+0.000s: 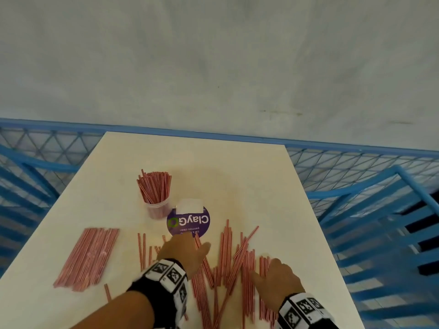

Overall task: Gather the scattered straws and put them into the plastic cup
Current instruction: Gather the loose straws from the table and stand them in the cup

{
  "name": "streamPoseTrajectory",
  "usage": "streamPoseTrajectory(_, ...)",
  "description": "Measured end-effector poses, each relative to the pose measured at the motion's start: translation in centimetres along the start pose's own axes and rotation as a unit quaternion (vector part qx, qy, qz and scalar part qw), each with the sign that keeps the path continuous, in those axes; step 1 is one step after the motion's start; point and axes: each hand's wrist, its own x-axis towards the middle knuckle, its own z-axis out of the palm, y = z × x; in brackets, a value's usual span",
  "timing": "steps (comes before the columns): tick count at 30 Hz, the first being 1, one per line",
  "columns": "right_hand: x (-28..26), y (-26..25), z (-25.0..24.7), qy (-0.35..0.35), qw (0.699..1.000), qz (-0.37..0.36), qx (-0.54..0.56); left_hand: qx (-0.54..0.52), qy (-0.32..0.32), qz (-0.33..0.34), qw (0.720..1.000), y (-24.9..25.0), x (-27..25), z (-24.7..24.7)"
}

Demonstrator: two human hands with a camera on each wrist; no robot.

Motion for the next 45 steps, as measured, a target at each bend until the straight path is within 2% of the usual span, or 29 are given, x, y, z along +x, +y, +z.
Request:
streamPoseTrajectory(4, 0.6, -0.2, 0.8, 0.001, 1.0, 0.01, 0.016, 0.038, -0.064, -0.046, 0.996, 1.5, -0.5, 3.5)
streamPoseTrajectory(7, 1.3, -0.6, 1.9, 0.012, 1.0, -0.017, 0.002, 0.062, -0.046, -0.083, 0.994, 2.7, -0.1, 5.3)
streamPoseTrajectory(10, 1.7, -0.8, 2.3, 0.008, 0.999, -0.041, -0.019, 0.094, -0.014, -0.082, 0.992, 3.9, 0.4, 5.9)
streamPoseTrajectory(12, 1.9, -0.8, 2.4, 0.013, 0.998, -0.066, 0.005, 0.098, -0.017, -0.08, 0.992, 4.5, 0.9, 6.0)
streamPoseTrajectory(14, 2.2, -0.8, 2.8, 0.027, 0.996, -0.079, 0.019, 0.082, -0.023, -0.082, 0.993, 4.9, 1.3, 6.2)
streamPoseTrajectory(19, 2.9, -0.8, 2.7, 0.002, 0.997, -0.067, 0.035, 0.012, -0.028, -0.12, 0.992, 5.6, 2.4, 6.4)
streamPoseTrajectory(28, 3.6, -0.4, 1.8, -0.043, 0.992, -0.059, 0.105, 0.03, -0.021, -0.154, 0.987, 5.0, 3.6, 7.0)
streamPoseTrajectory(32, 3.2, -0.2, 1.1, -0.022, 0.988, -0.062, 0.14, 0.02, -0.003, -0.162, 0.987, 5.2, 3.4, 7.5)
streamPoseTrajectory(36, 2.9, 0.2, 1.1, 0.018, 0.987, -0.069, 0.146, -0.056, 0.014, -0.19, 0.98, 5.0, 3.2, 7.1)
streamPoseTrajectory(41, 2.4, 0.5, 1.2, 0.056, 0.971, -0.082, 0.217, -0.12, 0.014, -0.165, 0.979, 4.6, 2.7, 4.9)
streamPoseTrajectory(45, 2.1, 0.5, 0.4, 0.07, 0.947, -0.091, 0.301, -0.156, 0.034, -0.099, 0.982, 4.1, 1.8, 2.5)
